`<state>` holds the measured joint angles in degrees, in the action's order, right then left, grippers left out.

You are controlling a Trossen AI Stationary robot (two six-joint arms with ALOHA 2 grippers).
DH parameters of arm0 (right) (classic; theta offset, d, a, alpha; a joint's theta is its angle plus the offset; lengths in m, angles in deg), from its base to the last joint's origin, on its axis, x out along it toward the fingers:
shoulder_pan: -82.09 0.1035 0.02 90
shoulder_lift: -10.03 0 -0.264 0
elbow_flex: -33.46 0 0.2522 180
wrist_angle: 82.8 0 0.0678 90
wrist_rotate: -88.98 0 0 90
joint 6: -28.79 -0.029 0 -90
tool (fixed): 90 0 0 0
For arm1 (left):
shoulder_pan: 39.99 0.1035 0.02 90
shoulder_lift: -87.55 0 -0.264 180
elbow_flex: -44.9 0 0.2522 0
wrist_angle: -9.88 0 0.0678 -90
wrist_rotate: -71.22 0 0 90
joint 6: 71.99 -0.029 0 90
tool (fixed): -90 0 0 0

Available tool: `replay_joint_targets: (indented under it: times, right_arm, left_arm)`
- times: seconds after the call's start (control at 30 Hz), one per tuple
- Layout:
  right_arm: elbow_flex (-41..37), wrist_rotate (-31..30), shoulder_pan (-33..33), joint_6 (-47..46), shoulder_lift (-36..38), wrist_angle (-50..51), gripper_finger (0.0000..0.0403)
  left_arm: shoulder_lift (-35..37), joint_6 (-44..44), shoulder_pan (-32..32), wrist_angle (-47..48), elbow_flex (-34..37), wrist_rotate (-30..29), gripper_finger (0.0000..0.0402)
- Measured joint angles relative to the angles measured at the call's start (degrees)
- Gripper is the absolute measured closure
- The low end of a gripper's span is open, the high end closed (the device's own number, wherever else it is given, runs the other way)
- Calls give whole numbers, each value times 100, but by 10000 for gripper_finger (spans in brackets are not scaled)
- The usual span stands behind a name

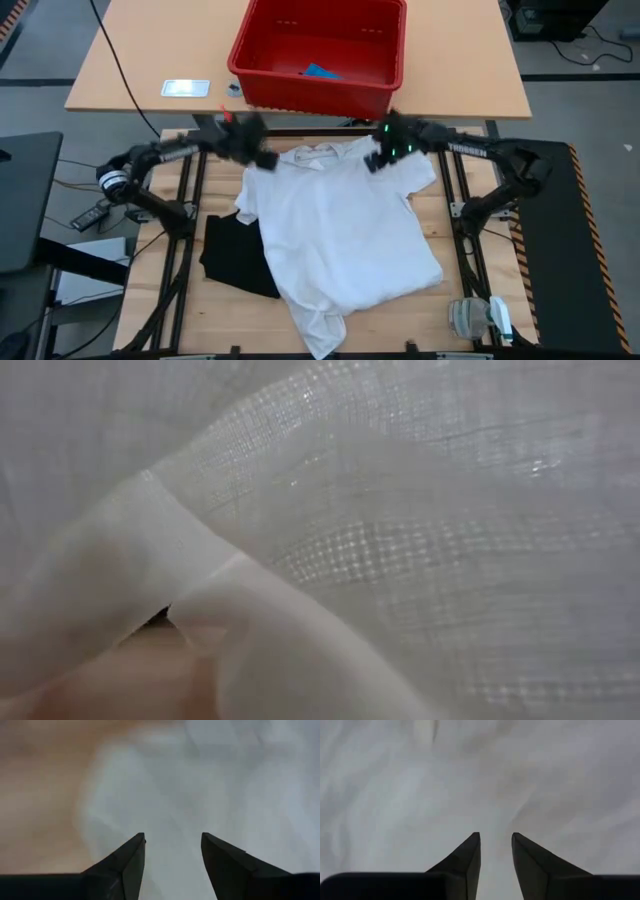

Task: Fold laundry
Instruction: Fold the white shirt

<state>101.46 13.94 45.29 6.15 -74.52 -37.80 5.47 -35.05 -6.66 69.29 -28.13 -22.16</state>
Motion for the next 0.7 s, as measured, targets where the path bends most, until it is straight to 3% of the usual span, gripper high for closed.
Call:
replay_joint_targets:
  times: [0.2, 0.37, 0.53, 0.7]
  right_arm:
    - [-1127, -106, 1134, -323, 519, -200, 285]
    - [-1802, -657, 1754, -527, 837, -164, 285]
    - [-2045, -747, 1960, -1014, 1212, 93, 285]
    - [-2177, -1230, 1980, -1227, 1540, 521, 285]
  left_arm:
    - [-2, 2313, -2164, -101, 206, -494, 207]
    - [-4, 4206, -3355, 32, 394, -579, 207]
    - [-4, 5587, -4177, 359, 442, -494, 207]
    - [-4, 6087, -4301, 767, 442, -761, 202]
